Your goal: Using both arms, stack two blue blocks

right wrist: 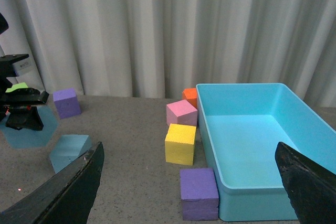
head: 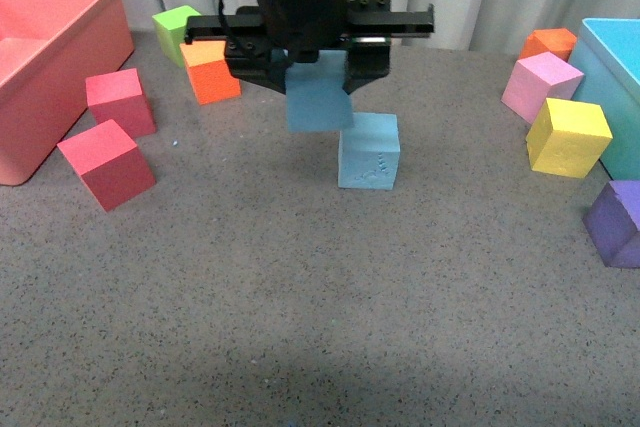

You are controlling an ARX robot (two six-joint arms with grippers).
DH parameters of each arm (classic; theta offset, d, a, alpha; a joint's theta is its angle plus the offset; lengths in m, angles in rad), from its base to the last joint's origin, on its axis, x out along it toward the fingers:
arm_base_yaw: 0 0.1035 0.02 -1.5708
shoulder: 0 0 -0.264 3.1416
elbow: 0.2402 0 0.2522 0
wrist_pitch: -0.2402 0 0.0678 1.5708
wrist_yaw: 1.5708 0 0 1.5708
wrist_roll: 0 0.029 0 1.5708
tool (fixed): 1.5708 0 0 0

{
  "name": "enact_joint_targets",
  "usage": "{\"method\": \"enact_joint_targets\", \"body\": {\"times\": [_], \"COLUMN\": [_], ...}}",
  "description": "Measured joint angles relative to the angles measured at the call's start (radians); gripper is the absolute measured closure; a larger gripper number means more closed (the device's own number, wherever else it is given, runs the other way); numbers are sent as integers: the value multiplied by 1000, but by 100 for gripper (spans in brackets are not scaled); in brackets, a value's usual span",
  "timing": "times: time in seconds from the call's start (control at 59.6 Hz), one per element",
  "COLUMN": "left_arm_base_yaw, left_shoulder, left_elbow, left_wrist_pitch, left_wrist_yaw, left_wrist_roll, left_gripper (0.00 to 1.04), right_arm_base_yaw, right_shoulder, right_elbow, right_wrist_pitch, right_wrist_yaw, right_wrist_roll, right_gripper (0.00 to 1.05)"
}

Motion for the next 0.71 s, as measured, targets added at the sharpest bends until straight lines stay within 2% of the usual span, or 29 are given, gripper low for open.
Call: {"method": "enact_joint_targets", "body": {"times": [0.336, 0.705], "left_arm_base_yaw": [-84, -108], "left_shoulder": [90, 182], "left_elbow": [172, 284], "left_wrist_pitch": [-93, -142], "left_wrist_yaw": [-49, -66], "left_wrist_roll": [-21, -22], "left_gripper": [57, 57], "right_arm_base_yaw": [0, 0], "right_shoulder": [0, 0], "right_elbow": [0, 0], "right_wrist_pitch": [0, 0], "right_wrist_yaw": [0, 0], "right_wrist_roll": [0, 0], "right_gripper": [10, 10]}}
